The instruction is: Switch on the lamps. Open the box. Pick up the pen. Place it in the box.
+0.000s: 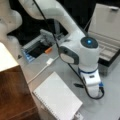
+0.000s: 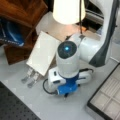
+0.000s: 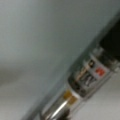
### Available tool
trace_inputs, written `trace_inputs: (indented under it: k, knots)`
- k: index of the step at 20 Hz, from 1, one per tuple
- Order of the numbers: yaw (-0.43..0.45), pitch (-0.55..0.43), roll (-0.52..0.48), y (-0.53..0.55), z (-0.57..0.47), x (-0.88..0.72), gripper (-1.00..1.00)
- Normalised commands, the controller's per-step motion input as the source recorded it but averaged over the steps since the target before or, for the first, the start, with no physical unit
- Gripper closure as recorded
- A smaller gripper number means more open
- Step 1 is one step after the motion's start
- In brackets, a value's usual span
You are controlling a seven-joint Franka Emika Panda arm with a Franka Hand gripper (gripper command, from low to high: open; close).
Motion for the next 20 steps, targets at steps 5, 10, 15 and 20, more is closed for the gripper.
trace_inputs:
  k: [5,10,15,20]
  knots:
    - [-0.015,-0.165,-0.099,0.09,-0.13,-0.12,1.0]
    - [-0.013,-0.153,-0.096,0.08,-0.13,-0.14,1.0]
    - [-0.015,-0.151,-0.093,0.08,-0.13,-0.17,1.0]
    - [-0.034,-0.138,-0.081,0.1,-0.09,-0.2,1.0]
